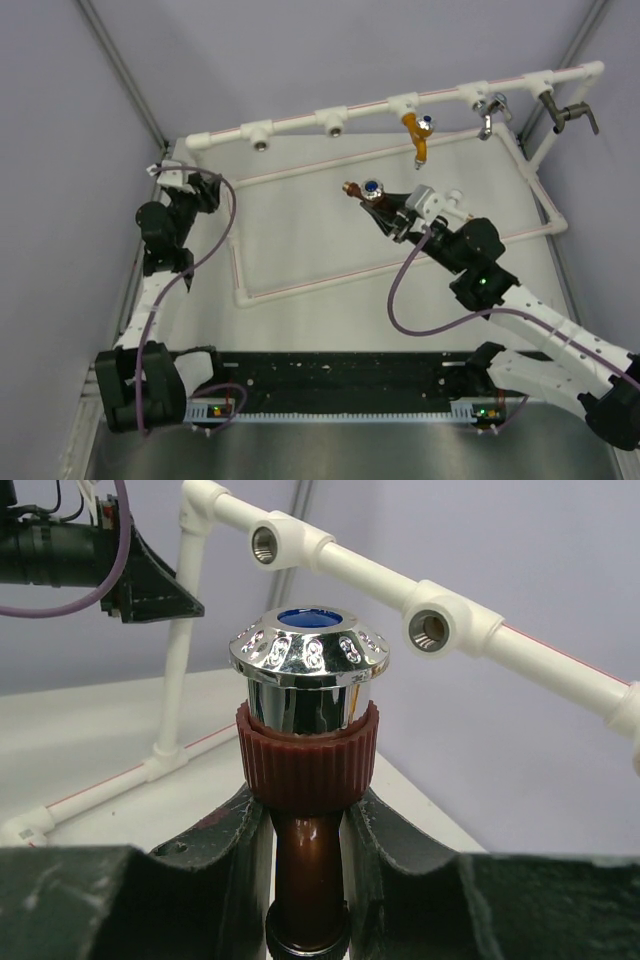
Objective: Install the water faucets
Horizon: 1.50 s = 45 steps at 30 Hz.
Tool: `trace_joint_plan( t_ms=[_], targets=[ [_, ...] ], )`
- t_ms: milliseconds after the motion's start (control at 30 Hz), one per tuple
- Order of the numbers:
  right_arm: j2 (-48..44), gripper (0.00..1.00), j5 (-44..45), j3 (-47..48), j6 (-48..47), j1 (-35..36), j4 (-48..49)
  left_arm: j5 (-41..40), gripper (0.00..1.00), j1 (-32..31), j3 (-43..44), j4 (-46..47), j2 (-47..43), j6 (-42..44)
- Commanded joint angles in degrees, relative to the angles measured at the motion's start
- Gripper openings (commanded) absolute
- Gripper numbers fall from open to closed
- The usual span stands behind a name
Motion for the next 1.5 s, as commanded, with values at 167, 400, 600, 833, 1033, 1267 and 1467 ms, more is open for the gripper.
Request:
trace_joint_plan(
  t_ms=[167, 400, 600, 833, 1033, 1267, 1467],
  targets=[
    [0.82, 0.0, 7.43, -2.81, -3.2, 0.45, 10.93, -2.7, 0.0, -3.5, 1.72, -2.57, -5.69, 5.71],
    [2.66, 0.0, 16.21, -3.44, -6.81, 3.6, 18.32, -10.8, 0.0, -7.98, 0.5, -21.66, -18.87, 9.58],
    [5.12, 0.0, 25.88, -5.45, -20.24, 11.77, 26.84, -13.71, 0.12, -12.38, 0.93, -32.82, -26.09, 8.88],
    [9.6, 0.0, 39.59, -7.56, -33.51, 21.8, 39.48, -10.38, 0.61, -12.47, 6.19, -44.86, -30.49, 9.31],
    [12.59, 0.0, 43.82, -5.02, -35.03, 23.04, 41.53, -8.18, 0.74, -12.47, 13.49, -53.83, -33.21, 12.74],
    [13.47, 0.0, 43.29, -2.82, -35.38, 23.04, 38.89, -5.53, 0.76, -12.47, 21.66, -62.63, -32.08, 23.45],
    [14.35, 0.0, 42.77, -1.06, -35.82, 23.04, 38.11, -9.58, 0.75, -13.51, 30.01, -63.51, -25.4, 31.97]
  ],
)
